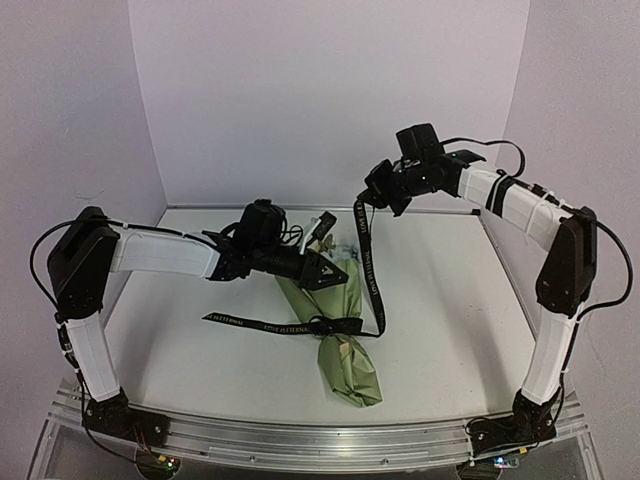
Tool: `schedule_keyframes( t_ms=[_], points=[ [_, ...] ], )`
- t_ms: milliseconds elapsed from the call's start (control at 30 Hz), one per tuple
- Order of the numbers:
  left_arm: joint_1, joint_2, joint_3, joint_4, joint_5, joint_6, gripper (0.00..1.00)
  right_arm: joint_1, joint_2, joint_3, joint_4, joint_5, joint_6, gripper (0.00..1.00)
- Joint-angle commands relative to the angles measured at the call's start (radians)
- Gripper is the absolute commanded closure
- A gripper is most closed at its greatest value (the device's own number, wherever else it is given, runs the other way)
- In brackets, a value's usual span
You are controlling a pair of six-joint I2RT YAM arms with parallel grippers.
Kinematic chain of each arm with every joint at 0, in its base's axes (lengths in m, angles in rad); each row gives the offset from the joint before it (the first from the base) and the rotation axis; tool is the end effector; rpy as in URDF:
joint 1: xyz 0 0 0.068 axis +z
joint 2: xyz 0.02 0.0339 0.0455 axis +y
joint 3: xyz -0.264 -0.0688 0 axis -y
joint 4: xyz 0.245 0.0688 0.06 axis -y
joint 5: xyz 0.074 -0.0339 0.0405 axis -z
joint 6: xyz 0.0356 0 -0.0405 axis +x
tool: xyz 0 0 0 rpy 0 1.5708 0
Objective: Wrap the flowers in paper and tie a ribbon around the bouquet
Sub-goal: Cross the half-tied ribbon over the folded bouquet.
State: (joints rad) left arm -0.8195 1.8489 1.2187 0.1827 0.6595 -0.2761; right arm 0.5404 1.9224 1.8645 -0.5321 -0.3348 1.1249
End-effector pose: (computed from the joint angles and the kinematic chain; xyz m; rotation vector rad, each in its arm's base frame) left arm 0.2693 -0.3203 0.2273 1.0178 1.9370 -1.3260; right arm 0.3785 0.2407 0.3472 0.4895 2.3867 1.2342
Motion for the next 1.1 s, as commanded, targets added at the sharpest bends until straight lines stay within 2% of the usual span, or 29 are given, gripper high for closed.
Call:
schedule_keyframes(
  t_ms=[0,100,233,433,533,667,1067],
  points=[
    [-0.01,-0.066,-0.028,-0.077,-0.057,0.066,0.52,0.002,-0.061,-0.01,0.019,-0.011,-0.045,1.0],
    [-0.008,-0.1,-0.079,-0.108,-0.122,0.077,0.52,0.006,-0.06,0.007,0.018,-0.049,-0.04,1.0],
    [0.014,-0.113,-0.1,-0.011,-0.104,0.038,0.49,0.043,-0.064,0.044,0.019,-0.077,-0.034,1.0],
    [0.023,-0.088,-0.059,0.106,-0.127,0.049,0.39,0.097,-0.069,0.046,0.088,-0.145,0.04,1.0],
    [0.033,-0.077,-0.051,0.168,-0.16,0.037,0.39,0.117,-0.082,0.02,0.161,-0.182,0.093,1.0],
    [0.062,-0.11,-0.115,0.303,-0.09,-0.024,0.39,0.137,-0.09,0.004,0.227,-0.229,0.131,1.0],
    [0.062,-0.179,-0.19,0.443,-0.112,-0.097,0.36,0.193,-0.044,0.017,0.257,-0.251,0.15,1.0]
  ],
)
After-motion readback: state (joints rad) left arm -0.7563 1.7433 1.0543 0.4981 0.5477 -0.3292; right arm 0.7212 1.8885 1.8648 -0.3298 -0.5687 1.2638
